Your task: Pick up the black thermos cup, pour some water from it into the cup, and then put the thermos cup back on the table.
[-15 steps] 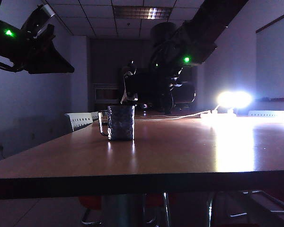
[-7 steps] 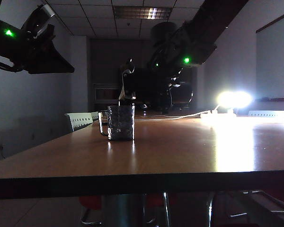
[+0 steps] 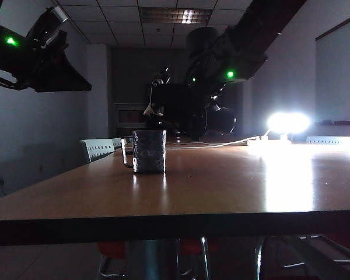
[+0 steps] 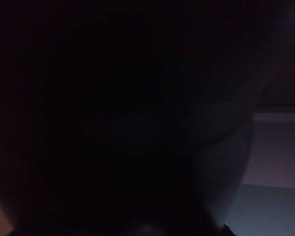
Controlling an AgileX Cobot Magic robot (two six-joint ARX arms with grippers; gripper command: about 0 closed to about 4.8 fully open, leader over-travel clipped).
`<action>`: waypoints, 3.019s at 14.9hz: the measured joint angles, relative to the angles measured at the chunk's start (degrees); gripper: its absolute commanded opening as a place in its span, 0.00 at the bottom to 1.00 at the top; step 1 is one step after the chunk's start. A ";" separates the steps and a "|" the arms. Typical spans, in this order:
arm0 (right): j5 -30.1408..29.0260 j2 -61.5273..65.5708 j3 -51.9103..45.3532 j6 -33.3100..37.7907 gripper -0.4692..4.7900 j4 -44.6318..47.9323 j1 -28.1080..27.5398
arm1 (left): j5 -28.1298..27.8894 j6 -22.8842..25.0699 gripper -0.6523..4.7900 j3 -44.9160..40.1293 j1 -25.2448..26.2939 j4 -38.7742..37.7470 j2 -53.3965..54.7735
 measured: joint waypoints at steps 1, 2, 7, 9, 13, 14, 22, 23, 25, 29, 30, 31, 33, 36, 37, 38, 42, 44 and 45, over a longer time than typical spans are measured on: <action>-0.17 0.00 0.00 -0.66 0.47 0.11 0.00 | 0.00 0.00 0.11 0.00 0.00 -0.02 0.00; -0.17 0.00 0.00 -1.66 0.47 0.50 0.00 | 0.00 0.00 0.11 0.00 0.00 -0.02 0.00; 0.33 0.00 0.00 -8.98 0.47 0.85 -0.11 | 0.00 0.00 0.11 0.00 0.00 -0.07 0.00; 1.11 0.00 0.00 -10.38 0.47 0.85 -0.11 | 0.00 0.00 0.11 0.00 0.00 -0.13 0.00; 1.60 0.00 0.00 -14.34 0.47 0.87 -0.13 | 0.00 0.00 0.11 0.00 0.00 -0.15 0.00; 1.60 0.00 0.00 -15.69 0.47 0.90 -0.13 | 0.00 0.00 0.11 0.00 0.00 -0.15 0.00; 1.62 0.00 0.02 -19.76 0.47 1.38 -0.13 | 0.00 0.00 0.11 0.00 0.00 -0.22 0.00; 1.62 0.00 0.04 -20.00 0.47 1.42 -0.13 | 0.00 0.00 0.11 0.00 0.00 -0.48 0.00; 1.62 0.00 0.07 -20.76 0.47 1.53 -0.11 | 0.00 0.00 0.11 0.00 0.00 -0.74 0.00; 1.62 0.00 0.07 -21.00 0.47 1.57 -0.11 | 0.00 0.00 0.11 0.00 0.00 -0.76 0.00; 1.62 0.00 0.07 -21.03 0.47 1.60 -0.11 | 0.00 0.00 0.11 0.00 0.00 -0.76 0.00; 1.60 0.00 0.07 -21.20 0.47 1.64 -0.09 | 0.00 0.00 0.11 0.00 0.00 -0.76 0.00; 1.60 0.00 0.07 -21.99 0.47 1.75 -0.09 | 1.27 0.52 0.11 0.00 0.00 -0.76 0.00; 1.60 0.00 0.07 -22.27 0.47 1.79 -0.04 | 3.65 2.64 0.11 0.00 -1.25 -0.76 0.00; 1.62 0.00 0.07 -22.29 0.47 1.77 -0.04 | 3.74 3.02 0.11 0.00 -1.86 -0.76 0.00; 1.62 0.00 0.07 -22.29 0.47 1.79 -0.04 | 3.85 3.69 0.11 0.00 -2.29 -0.79 0.00; 1.62 0.00 0.07 -22.32 0.47 1.79 -0.04 | 3.61 4.31 0.11 0.00 -2.58 -0.79 0.00; 1.62 0.00 0.09 -22.32 0.47 1.79 -0.04 | 3.58 4.31 0.11 0.00 -2.58 -0.79 0.00; 1.62 0.00 0.11 -22.32 0.47 1.79 -0.04 | 3.50 4.31 0.11 0.00 -2.58 -0.79 0.00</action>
